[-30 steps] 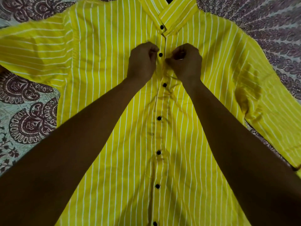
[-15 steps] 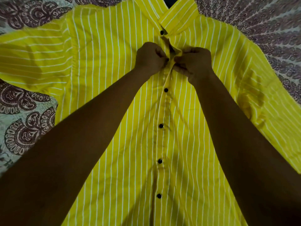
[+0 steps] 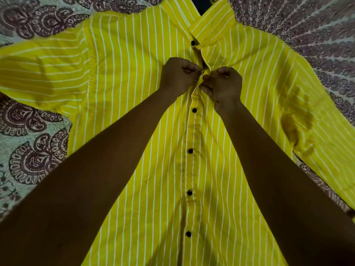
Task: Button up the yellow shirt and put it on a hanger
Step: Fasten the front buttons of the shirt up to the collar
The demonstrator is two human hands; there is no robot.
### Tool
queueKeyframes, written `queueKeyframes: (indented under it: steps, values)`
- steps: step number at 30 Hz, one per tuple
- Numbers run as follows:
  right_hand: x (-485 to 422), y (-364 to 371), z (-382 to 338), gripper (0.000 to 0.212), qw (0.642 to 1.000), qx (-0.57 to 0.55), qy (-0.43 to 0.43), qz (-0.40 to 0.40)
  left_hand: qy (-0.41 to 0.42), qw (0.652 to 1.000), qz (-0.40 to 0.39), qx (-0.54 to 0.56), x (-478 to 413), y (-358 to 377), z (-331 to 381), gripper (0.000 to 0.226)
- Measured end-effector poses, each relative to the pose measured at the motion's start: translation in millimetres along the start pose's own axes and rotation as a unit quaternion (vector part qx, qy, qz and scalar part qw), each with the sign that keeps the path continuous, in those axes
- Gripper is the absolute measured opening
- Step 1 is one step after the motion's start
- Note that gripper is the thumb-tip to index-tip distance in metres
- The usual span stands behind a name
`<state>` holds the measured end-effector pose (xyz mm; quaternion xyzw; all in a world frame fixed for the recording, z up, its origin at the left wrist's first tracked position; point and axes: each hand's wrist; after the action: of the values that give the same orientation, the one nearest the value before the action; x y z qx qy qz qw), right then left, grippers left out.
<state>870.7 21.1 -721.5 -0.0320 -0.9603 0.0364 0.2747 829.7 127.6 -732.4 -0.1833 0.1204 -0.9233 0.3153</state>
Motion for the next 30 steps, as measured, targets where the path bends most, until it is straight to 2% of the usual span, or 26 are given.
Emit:
queueKeyframes:
  steps: [2, 5, 9, 14, 19, 23, 27, 30]
  values:
    - [-4.2, 1.2, 4.9, 0.033, 0.993, 0.08, -0.08, 0.026, 0.016, 1.0, 0.01, 0.002, 2.2, 1.0, -0.8, 0.015]
    - [-3.6, 3.9, 4.1, 0.04, 0.962, 0.201, -0.179, 0.049, 0.014, 1.0, 0.025, 0.01, 2.2, 2.8, -2.6, 0.016]
    - [-1.2, 3.9, 1.4, 0.035, 0.937, 0.244, -0.245, 0.043, 0.0, 0.999, 0.029, 0.022, 1.6, 4.3, -4.5, 0.015]
    - [0.8, 3.9, 0.8, 0.034, 0.934, 0.253, -0.251, 0.033, 0.001, 0.999, 0.035, 0.003, 0.5, 5.0, -6.9, 0.014]
    - [-1.5, -1.5, -0.8, 0.028, 0.919, 0.259, -0.296, -0.013, 0.004, 0.999, 0.047, -0.025, -1.6, 4.0, -6.6, 0.015]
    - [-9.9, -1.1, -6.1, 0.048, 0.946, 0.228, -0.228, -0.011, -0.018, 0.999, 0.029, -0.012, 1.6, 3.4, -4.4, 0.016]
    - [-13.8, 4.2, -8.9, 0.054, 0.947, 0.229, -0.224, -0.026, -0.07, 0.997, 0.035, 0.019, -0.9, 2.2, -0.4, 0.042]
    - [-10.8, 5.0, -8.3, 0.054, 0.925, 0.254, -0.28, -0.039, -0.085, 0.996, 0.029, 0.013, -1.0, 1.9, 3.2, 0.024]
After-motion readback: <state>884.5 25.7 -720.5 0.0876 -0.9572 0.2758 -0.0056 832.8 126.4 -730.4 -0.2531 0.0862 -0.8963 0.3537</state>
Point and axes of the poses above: each hand's wrist, its own x-axis away from the middle knuckle, its own y-axis out of the palm, z = x × y, and after that the axes turned 10 degrees about z, right-handed
